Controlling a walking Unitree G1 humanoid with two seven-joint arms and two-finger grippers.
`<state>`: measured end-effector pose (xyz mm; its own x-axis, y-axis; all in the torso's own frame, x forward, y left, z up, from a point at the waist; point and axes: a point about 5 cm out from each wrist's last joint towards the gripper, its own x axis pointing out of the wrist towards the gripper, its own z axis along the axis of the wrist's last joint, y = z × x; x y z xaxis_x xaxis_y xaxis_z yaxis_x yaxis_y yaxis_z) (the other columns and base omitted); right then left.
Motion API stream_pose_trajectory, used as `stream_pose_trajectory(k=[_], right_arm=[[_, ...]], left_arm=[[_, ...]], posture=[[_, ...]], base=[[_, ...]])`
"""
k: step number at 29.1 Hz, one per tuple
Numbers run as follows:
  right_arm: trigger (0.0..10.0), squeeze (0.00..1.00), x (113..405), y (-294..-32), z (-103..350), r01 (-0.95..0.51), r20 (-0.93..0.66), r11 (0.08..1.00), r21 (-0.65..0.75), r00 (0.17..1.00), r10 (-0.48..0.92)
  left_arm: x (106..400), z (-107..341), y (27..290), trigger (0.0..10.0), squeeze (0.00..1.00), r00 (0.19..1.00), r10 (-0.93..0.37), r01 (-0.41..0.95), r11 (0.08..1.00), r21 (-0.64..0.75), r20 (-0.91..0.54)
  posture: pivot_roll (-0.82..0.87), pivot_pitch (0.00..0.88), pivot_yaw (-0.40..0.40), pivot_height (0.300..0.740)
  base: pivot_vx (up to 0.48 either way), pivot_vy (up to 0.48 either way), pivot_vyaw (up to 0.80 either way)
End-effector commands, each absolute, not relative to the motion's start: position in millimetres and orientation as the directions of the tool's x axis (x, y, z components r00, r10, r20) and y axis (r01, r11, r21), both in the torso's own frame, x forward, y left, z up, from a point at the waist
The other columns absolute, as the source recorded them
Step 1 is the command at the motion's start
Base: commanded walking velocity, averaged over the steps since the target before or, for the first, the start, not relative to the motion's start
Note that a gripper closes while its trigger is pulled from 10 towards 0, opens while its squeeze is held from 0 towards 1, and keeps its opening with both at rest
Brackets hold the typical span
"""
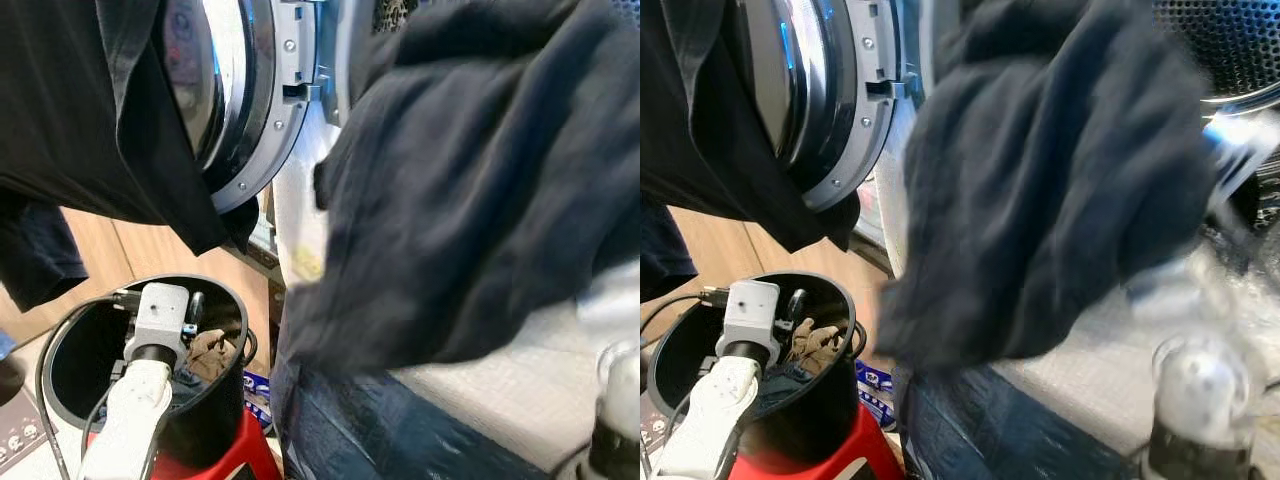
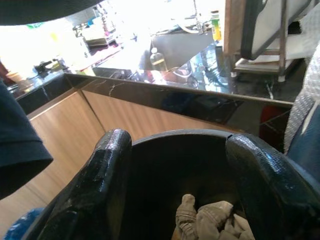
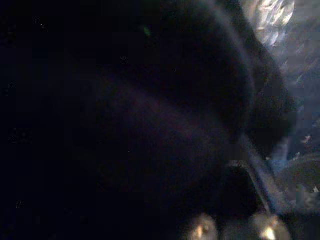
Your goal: Clothes washing
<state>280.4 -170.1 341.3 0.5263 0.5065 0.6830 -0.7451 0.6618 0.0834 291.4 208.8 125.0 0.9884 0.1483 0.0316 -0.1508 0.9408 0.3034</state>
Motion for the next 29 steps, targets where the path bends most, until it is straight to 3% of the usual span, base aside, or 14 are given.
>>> stream_pose_trajectory(k=[1, 6, 10, 12, 15, 16, 18, 19, 20, 24, 25, 26, 27, 29], right_arm=[[0.0, 0.0, 292.2, -183.5, 352.0, -0.68, 0.711, 0.724, 0.11, 0.564, 0.421], [0.0, 0.0, 333.1, -197.9, 392.9, -0.516, 0.674, 0.851, 0.097, 0.664, 0.325], [0.0, 0.0, 356.6, -193.0, 432.4, -0.466, 0.663, 0.884, 0.024, 0.669, 0.335], [0.0, 0.0, 371.7, -192.4, 448.1, -0.387, 0.63, 0.921, 0.04, 0.726, 0.277], [0.0, 0.0, 379.7, -196.7, 481.1, -0.096, 0.58, 0.995, -0.04, 0.808, 0.101], [0.0, 0.0, 383.9, -212.0, 473.8, 0.1, 0.524, 0.993, -0.063, 0.85, -0.052], [0.0, 0.0, 385.9, -237.2, 461.9, 0.376, 0.459, 0.916, -0.142, 0.845, -0.276], [3.3, 0.0, 385.5, -246.7, 456.9, 0.455, 0.443, 0.872, -0.179, 0.829, -0.342], [10.0, 0.0, 386.4, -250.9, 452.1, 0.469, 0.431, 0.865, -0.176, 0.827, -0.361], [10.0, 0.0, 395.0, -247.6, 433.5, 0.4, 0.358, 0.905, -0.147, 0.874, -0.328], [10.0, 0.0, 400.1, -240.8, 424.3, 0.381, 0.337, 0.889, -0.253, 0.896, -0.288], [10.0, 0.0, 400.1, -240.8, 424.3, 0.381, 0.337, 0.889, -0.253, 0.896, -0.288], [10.0, 0.0, 406.5, -231.5, 410.8, 0.359, 0.311, 0.845, -0.396, 0.918, -0.244], [10.0, 0.0, 408.5, -227.1, 407.5, 0.345, 0.307, 0.82, -0.456, 0.926, -0.219]], left_arm=[[293.9, 125.9, 204.8, 10.0, 0.0, 0.989, 0.144, -0.15, 0.937, 0.315, 0.043], [297.5, 127.1, 202.5, 10.0, 0.0, 0.989, 0.136, -0.147, 0.938, 0.315, 0.056], [300.0, 125.1, 197.5, 10.0, 0.0, 0.99, 0.13, -0.141, 0.941, 0.307, 0.055], [302.4, 127.3, 192.0, 10.0, 0.0, 0.991, 0.118, -0.132, 0.945, 0.3, 0.064], [305.5, 128.9, 187.5, 10.0, 0.0, 0.992, 0.108, -0.122, 0.953, 0.279, 0.067], [306.4, 129.4, 186.6, 10.0, 0.0, 0.992, 0.108, -0.124, 0.954, 0.274, 0.072], [307.5, 130.1, 185.2, 10.0, 0.0, 0.991, 0.111, -0.128, 0.956, 0.264, 0.079], [307.7, 130.5, 184.7, 10.0, 0.0, 0.991, 0.112, -0.129, 0.956, 0.263, 0.079], [307.2, 130.4, 184.2, 10.0, 0.0, 0.99, 0.116, -0.132, 0.96, 0.245, 0.077], [303.2, 127.5, 182.1, 10.0, 0.0, 0.992, 0.113, -0.122, 0.969, 0.215, 0.055], [301.6, 126.3, 180.3, 10.0, 0.0, 0.994, 0.099, -0.107, 0.969, 0.224, 0.049], [301.6, 126.3, 180.3, 10.0, 0.0, 0.994, 0.099, -0.107, 0.969, 0.224, 0.049], [298.6, 124.0, 174.8, 10.0, 0.0, 0.997, 0.07, -0.077, 0.97, 0.231, 0.037], [297.9, 123.8, 172.9, 10.0, 0.0, 0.997, 0.061, -0.068, 0.97, 0.231, 0.036]], posture=[[0.07, 0.0, -0.059, 0.74], [0.06, 0.0, -0.055, 0.74], [0.05, 0.0, -0.055, 0.74], [0.05, 0.0, -0.054, 0.74], [0.05, 0.0, -0.055, 0.74], [0.06, 0.0, -0.058, 0.74], [0.07, 0.0, -0.067, 0.74], [0.08, 0.0, -0.071, 0.74], [0.08, 0.0, -0.077, 0.74], [0.08, 0.0, -0.07, 0.74], [0.08, 0.0, -0.069, 0.74], [0.08, 0.0, -0.069, 0.74], [0.08, 0.0, -0.06, 0.74], [0.07, 0.0, -0.059, 0.74]], base=[[0.0, 0.0, 0.0], [0.0, 0.0, 0.0], [0.0, 0.0, 0.0], [0.0, 0.0, 0.0], [0.0, 0.0, 0.0], [0.0, 0.0, 0.0], [0.0, 0.0, 0.0], [0.0, 0.0, 0.0], [0.0, 0.0, 0.0], [0.0, 0.0, 0.0], [0.0, 0.0, 0.0], [0.0, 0.0, 0.0], [0.0, 0.0, 0.0], [0.0, 0.0, 0.0]])
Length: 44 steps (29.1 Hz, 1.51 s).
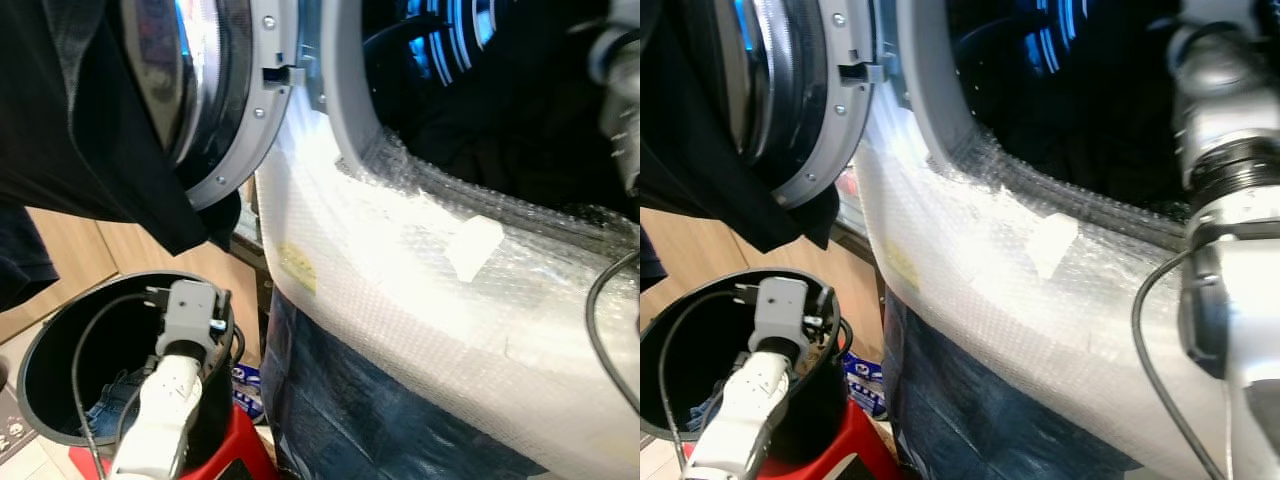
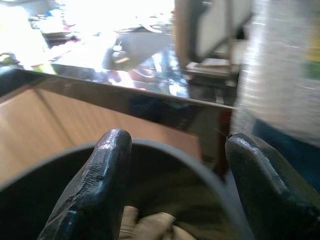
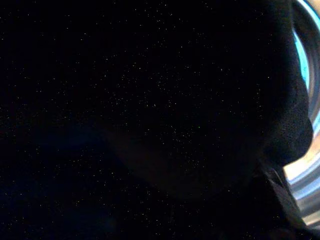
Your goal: Clothes washing
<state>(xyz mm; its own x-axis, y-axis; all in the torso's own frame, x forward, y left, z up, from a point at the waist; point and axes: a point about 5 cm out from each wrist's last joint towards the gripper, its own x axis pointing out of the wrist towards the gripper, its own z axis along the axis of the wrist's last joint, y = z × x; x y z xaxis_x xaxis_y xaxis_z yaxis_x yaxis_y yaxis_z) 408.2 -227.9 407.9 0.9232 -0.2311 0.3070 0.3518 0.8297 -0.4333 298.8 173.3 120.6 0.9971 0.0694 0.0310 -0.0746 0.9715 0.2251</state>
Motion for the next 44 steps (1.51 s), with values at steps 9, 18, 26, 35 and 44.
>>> stream_pose_trajectory(k=[9, 18, 26, 35, 44], right_arm=[[10.0, 1.0, 417.4, -206.4, 388.1, 0.123, 0.187, 0.931, -0.344, 0.981, -0.06], [10.0, 1.0, 411.2, -217.2, 407.0, 0.212, 0.285, 0.951, -0.225, 0.948, -0.143], [10.0, 1.0, 400.2, -235.2, 429.6, 0.353, 0.371, 0.933, -0.068, 0.877, -0.305], [10.0, 1.0, 415.1, -214.2, 393.9, 0.172, 0.176, 0.979, -0.106, 0.973, -0.152], [10.0, 1.0, 405.0, -196.2, 438.9, 0.251, 0.386, 0.879, -0.406, 0.919, -0.084]], left_arm=[[300.3, 131.3, 165.0, 10.0, 0.0, 0.999, -0.004, -0.008, 0.967, 0.256, 0.048], [297.9, 134.9, 164.7, 10.0, 0.0, 0.999, -0.035, 0.022, 0.962, 0.273, 0.042], [296.8, 137.7, 169.1, 10.0, 0.0, 0.999, -0.033, 0.02, 0.96, 0.281, 0.042], [300.1, 140.3, 175.0, 10.0, 0.0, 0.998, -0.046, 0.033, 0.953, 0.303, 0.034], [299.4, 145.1, 182.1, 10.0, 0.0, 0.999, -0.03, 0.017, 0.955, 0.296, 0.038]], posture=[[0.08, 0.0, -0.05, 0.74], [0.08, 0.0, -0.034, 0.74], [0.08, 0.0, -0.024, 0.74], [0.07, 0.0, -0.022, 0.74], [0.03, 0.0, -0.022, 0.74]], base=[[0.0, 0.0, 0.0], [0.0, 0.0, 0.0], [0.0, 0.0, 0.0], [0.0, 0.0, 0.0], [0.0, 0.0, 0.0]])
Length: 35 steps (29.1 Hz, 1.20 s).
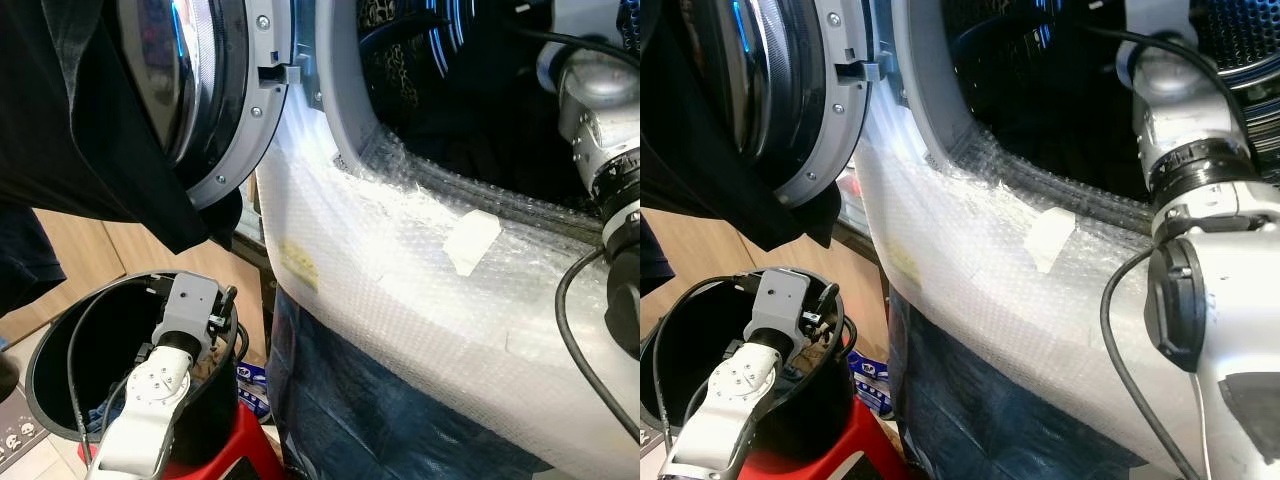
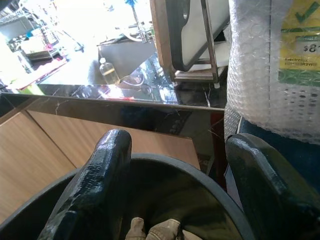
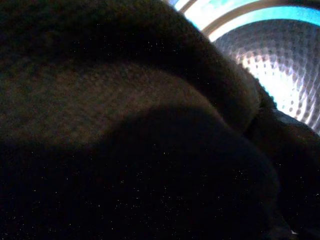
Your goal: Clothes washing
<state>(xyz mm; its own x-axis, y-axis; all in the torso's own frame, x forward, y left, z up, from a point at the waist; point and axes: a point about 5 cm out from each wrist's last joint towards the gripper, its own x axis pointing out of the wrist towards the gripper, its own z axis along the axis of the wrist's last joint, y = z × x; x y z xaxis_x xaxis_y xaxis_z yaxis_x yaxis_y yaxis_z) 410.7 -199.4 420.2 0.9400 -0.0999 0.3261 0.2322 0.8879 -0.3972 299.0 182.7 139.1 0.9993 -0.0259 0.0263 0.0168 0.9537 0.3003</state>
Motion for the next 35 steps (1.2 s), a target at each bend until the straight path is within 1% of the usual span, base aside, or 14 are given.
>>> stream_pose_trajectory(k=[1, 3, 6, 7, 8, 11, 12, 16, 17, 19, 22, 27, 30, 35], right_arm=[[10.0, 1.0, 406.0, -196.0, 435.8, 0.289, 0.392, 0.827, -0.482, 0.915, -0.091], [10.0, 1.0, 408.0, -198.8, 428.2, 0.294, 0.379, 0.824, -0.484, 0.919, -0.106], [10.0, 1.0, 415.7, -206.3, 397.1, 0.223, 0.245, 0.893, -0.391, 0.96, -0.132], [10.0, 1.0, 420.2, -209.9, 371.9, 0.176, 0.135, 0.942, -0.286, 0.981, -0.142], [10.0, 1.0, 421.8, -209.8, 361.7, 0.15, 0.091, 0.964, -0.221, 0.987, -0.133], [10.0, 1.0, 422.6, -209.3, 355.0, 0.118, 0.068, 0.974, -0.195, 0.992, -0.107], [10.0, 0.0, 421.4, -209.0, 364.9, 0.117, 0.105, 0.977, -0.181, 0.989, -0.099], [10.0, 0.0, 416.6, -209.8, 391.0, 0.163, 0.215, 0.971, -0.177, 0.969, -0.124], [10.0, 0.0, 417.7, -203.2, 390.5, 0.117, 0.206, 0.988, -0.103, 0.974, -0.094], [10.0, 0.0, 418.0, -199.8, 390.6, 0.099, 0.21, 0.991, -0.089, 0.975, -0.079], [10.0, 0.0, 416.0, -199.8, 393.7, 0.028, 0.227, 0.999, 0.016, 0.973, -0.031], [10.0, 0.0, 413.4, -203.5, 379.4, -0.006, 0.185, 0.999, -0.031, 0.983, 0.012], [10.0, 0.0, 403.9, -210.5, 380.9, -0.029, 0.201, 1.0, 0.012, 0.979, 0.026], [10.0, 0.0, 363.0, -222.3, 385.6, -0.027, 0.265, 0.999, -0.036, 0.964, 0.035]], left_arm=[[297.7, 142.7, 182.9, 10.0, 0.0, 0.999, -0.025, 0.015, 0.959, 0.284, 0.031], [296.7, 139.1, 182.0, 10.0, 0.0, 1.0, -0.025, 0.019, 0.958, 0.285, 0.017], [295.3, 137.7, 179.2, 10.0, 0.0, 0.999, -0.034, 0.029, 0.961, 0.276, 0.011], [294.2, 137.5, 178.4, 10.0, 0.0, 0.999, -0.033, 0.028, 0.961, 0.275, 0.01], [293.8, 137.1, 178.7, 10.0, 0.0, 1.0, -0.027, 0.024, 0.962, 0.272, 0.009], [293.6, 136.1, 178.0, 10.0, 0.0, 1.0, -0.021, 0.018, 0.965, 0.262, 0.007], [292.7, 136.2, 177.3, 10.0, 0.0, 1.0, -0.029, 0.026, 0.963, 0.268, 0.008], [289.0, 137.1, 181.3, 10.0, 0.0, 1.0, -0.012, 0.008, 0.963, 0.268, 0.013], [287.3, 136.0, 182.0, 10.0, 0.0, 1.0, -0.006, 0.003, 0.965, 0.263, 0.01], [285.8, 134.2, 180.9, 10.0, 0.0, 1.0, -0.003, 0.002, 0.965, 0.264, 0.004], [284.1, 135.5, 175.9, 10.0, 0.0, 1.0, -0.009, 0.006, 0.97, 0.245, 0.009], [280.6, 134.6, 173.2, 10.0, 0.0, 1.0, -0.023, 0.021, 0.969, 0.244, 0.006], [279.9, 135.2, 172.0, 10.0, 0.0, 1.0, -0.021, 0.019, 0.97, 0.242, 0.006], [279.3, 134.7, 169.3, 10.0, 0.0, 1.0, -0.025, 0.023, 0.973, 0.23, 0.006]], posture=[[0.02, 0.0, -0.017, 0.74], [0.03, 0.0, -0.021, 0.74], [0.03, 0.0, -0.033, 0.74], [0.04, 0.0, -0.039, 0.74], [0.04, 0.0, -0.039, 0.74], [0.05, 0.0, -0.052, 0.74], [0.05, 0.0, -0.055, 0.74], [0.05, 0.0, -0.063, 0.74], [0.05, 0.0, -0.069, 0.74], [0.06, 0.0, -0.07, 0.74], [0.07, 0.0, -0.084, 0.74], [0.06, 0.003, -0.088, 0.74], [0.05, 0.014, -0.094, 0.74], [0.04, 0.014, -0.084, 0.74]], base=[[0.0, 0.0, 0.0], [0.0, 0.0, 0.0], [0.0, 0.0, 0.0], [0.0, 0.0, 0.0], [0.0, 0.0, 0.0], [0.0, 0.0, 0.0], [0.0, 0.0, 0.0], [0.0, 0.0, 0.0], [0.0, 0.0, 0.0], [0.0, 0.0, 0.0], [0.0, 0.0, 0.0], [0.0, 0.0, 0.0], [0.0, 0.0, 0.0], [0.0, 0.0, 0.0]])
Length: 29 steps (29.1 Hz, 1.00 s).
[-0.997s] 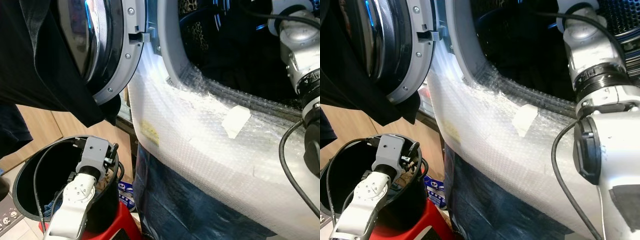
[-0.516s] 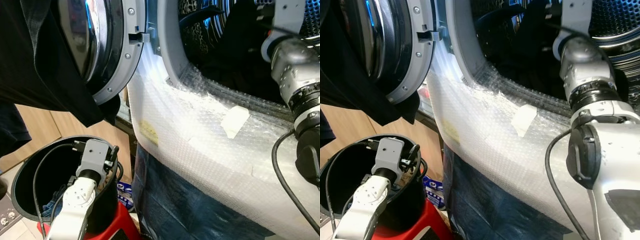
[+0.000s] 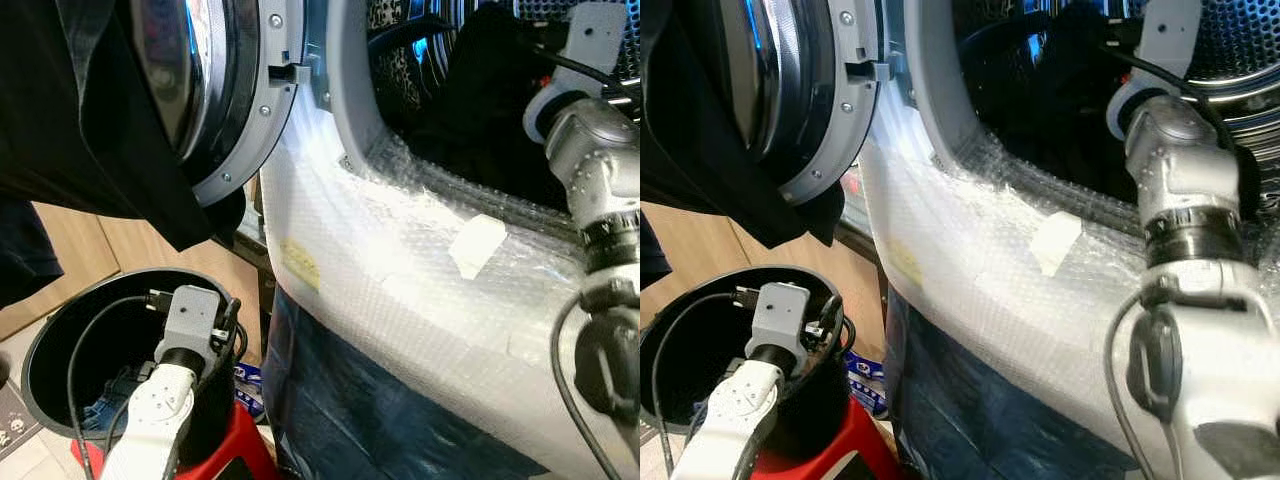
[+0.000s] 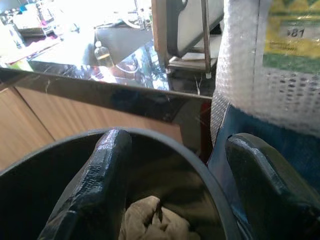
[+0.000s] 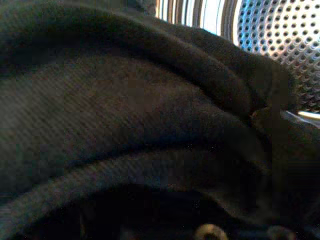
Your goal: Clothes washing
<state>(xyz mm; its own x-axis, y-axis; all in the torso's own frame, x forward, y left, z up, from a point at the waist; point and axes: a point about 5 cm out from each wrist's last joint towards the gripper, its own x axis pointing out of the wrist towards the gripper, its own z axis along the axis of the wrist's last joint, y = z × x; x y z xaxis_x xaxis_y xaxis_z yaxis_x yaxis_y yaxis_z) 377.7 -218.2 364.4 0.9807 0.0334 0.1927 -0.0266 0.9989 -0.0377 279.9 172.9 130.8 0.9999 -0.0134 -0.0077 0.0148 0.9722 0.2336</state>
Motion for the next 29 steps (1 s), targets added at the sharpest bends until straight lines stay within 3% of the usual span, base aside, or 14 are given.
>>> stream_pose_trajectory(k=[1, 8, 14, 15, 19, 24, 29], right_arm=[[10.0, 0.0, 357.7, -224.9, 384.7, -0.018, 0.271, 0.999, -0.033, 0.962, 0.026], [10.0, 0.0, 338.5, -230.4, 360.8, -0.014, 0.205, 1.0, -0.02, 0.979, 0.017], [10.0, 0.0, 316.8, -224.2, 353.7, -0.032, 0.18, 0.988, -0.149, 0.982, 0.059], [10.0, 0.0, 316.8, -214.5, 356.2, -0.078, 0.218, 0.97, -0.231, 0.967, 0.13], [10.0, 0.0, 323.3, -192.7, 363.2, -0.207, 0.263, 0.945, -0.255, 0.925, 0.273], [10.0, 0.0, 336.1, -209.9, 381.4, -0.11, 0.304, 0.982, -0.155, 0.94, 0.154], [10.0, 0.0, 333.6, -228.4, 368.8, 0.049, 0.234, 0.969, -0.242, 0.972, 0.01]], left_arm=[[279.6, 134.7, 168.5, 10.0, 0.0, 1.0, -0.029, 0.027, 0.973, 0.229, 0.005], [282.1, 137.7, 167.1, 10.0, 0.0, 0.998, -0.054, 0.049, 0.97, 0.239, 0.011], [281.9, 139.0, 169.3, 10.0, 0.0, 0.999, -0.046, 0.042, 0.969, 0.242, 0.011], [283.3, 139.6, 168.8, 10.0, 0.0, 0.999, -0.047, 0.043, 0.969, 0.242, 0.011], [285.1, 140.6, 167.6, 10.0, 0.0, 0.999, -0.051, 0.045, 0.969, 0.243, 0.017], [284.0, 145.8, 168.1, 10.0, 0.0, 0.999, -0.032, 0.022, 0.97, 0.241, 0.038], [281.9, 144.3, 169.5, 10.0, 0.0, 0.999, -0.022, 0.012, 0.97, 0.242, 0.037]], posture=[[0.03, 0.012, -0.082, 0.74], [0.04, 0.012, -0.08, 0.74], [0.03, 0.025, -0.081, 0.74], [0.02, 0.034, -0.078, 0.74], [0.03, 0.036, -0.081, 0.74], [0.08, 0.027, -0.104, 0.74], [0.07, 0.014, -0.101, 0.74]], base=[[0.0, 0.0, 0.0], [0.0, 0.0, 0.0], [0.0, 0.0, 0.0], [0.0, 0.0, 0.0], [0.0, 0.0, 0.0], [0.0, 0.0, 0.0], [0.0, 0.0, 0.0]])
